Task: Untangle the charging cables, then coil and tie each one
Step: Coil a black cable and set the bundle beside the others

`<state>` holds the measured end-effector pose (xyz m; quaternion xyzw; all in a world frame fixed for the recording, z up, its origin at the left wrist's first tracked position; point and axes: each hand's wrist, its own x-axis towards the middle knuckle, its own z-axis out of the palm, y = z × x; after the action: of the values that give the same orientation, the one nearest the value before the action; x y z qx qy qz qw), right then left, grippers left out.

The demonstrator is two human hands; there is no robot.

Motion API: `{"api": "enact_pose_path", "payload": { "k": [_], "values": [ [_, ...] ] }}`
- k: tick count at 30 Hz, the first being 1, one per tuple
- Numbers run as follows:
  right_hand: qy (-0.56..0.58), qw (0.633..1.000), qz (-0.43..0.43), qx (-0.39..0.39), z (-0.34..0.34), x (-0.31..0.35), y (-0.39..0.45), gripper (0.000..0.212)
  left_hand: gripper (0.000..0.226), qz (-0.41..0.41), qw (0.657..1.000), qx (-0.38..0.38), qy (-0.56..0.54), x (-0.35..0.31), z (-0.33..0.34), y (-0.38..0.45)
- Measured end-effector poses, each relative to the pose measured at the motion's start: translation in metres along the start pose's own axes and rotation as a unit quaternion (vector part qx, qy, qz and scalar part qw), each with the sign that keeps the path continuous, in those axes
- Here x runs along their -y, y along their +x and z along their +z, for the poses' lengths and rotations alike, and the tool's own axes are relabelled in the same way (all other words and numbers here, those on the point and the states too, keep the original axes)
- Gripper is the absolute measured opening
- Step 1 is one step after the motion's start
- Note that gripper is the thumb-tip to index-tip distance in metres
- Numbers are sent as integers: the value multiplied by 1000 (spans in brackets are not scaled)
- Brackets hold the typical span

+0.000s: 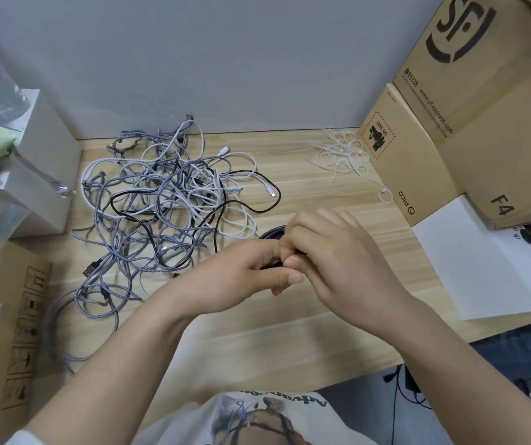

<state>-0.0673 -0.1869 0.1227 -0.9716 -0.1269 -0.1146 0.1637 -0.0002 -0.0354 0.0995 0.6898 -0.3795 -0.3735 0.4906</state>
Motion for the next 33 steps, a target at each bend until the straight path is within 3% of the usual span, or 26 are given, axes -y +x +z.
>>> {"api": "enact_pose_path", "payload": {
  "k": [3,5,7,9,12,14,15,17,20,24,26,27,30,33],
  "values": [
    [141,989,-5,-44,2,20,6,16,21,-15,1000,-12,24,-6,7,4],
    [189,979,-26,-76,5,36,11,16,21,-37,996,24,83,-9,21,2],
    [232,968,-7,-100,8,42,14,16,32,-6,991,5,133,-6,33,-7],
    [302,944,49,-123,9,39,15,14,32,47,994,-21,97,-18,37,0],
    [354,922,98,-119,10,30,15,3,34,-16,999,23,20,-5,36,13],
    [356,922,131,-74,12,17,12,5,18,-44,996,45,-68,5,35,17],
    [356,920,161,-42,13,8,7,4,27,-52,991,61,-105,8,31,18],
    [421,877,227,33,13,-12,-7,6,31,-72,979,91,-167,12,23,18],
    [522,815,237,79,16,-31,-33,32,28,-99,961,78,-247,20,13,22],
    [514,804,297,24,34,-40,-55,35,19,-146,939,25,-309,27,19,37],
    [494,794,354,-17,45,-45,-60,32,6,-165,931,-40,-323,32,26,46],
    [493,781,382,-34,50,-48,-61,29,14,-179,921,-82,-336,36,29,51],
    [474,744,466,-63,67,-62,-62,22,42,-212,928,-128,-278,57,39,77],
    [457,700,541,-88,94,-78,-63,18,13,-248,958,-103,-97,84,55,113]
  ]
}}
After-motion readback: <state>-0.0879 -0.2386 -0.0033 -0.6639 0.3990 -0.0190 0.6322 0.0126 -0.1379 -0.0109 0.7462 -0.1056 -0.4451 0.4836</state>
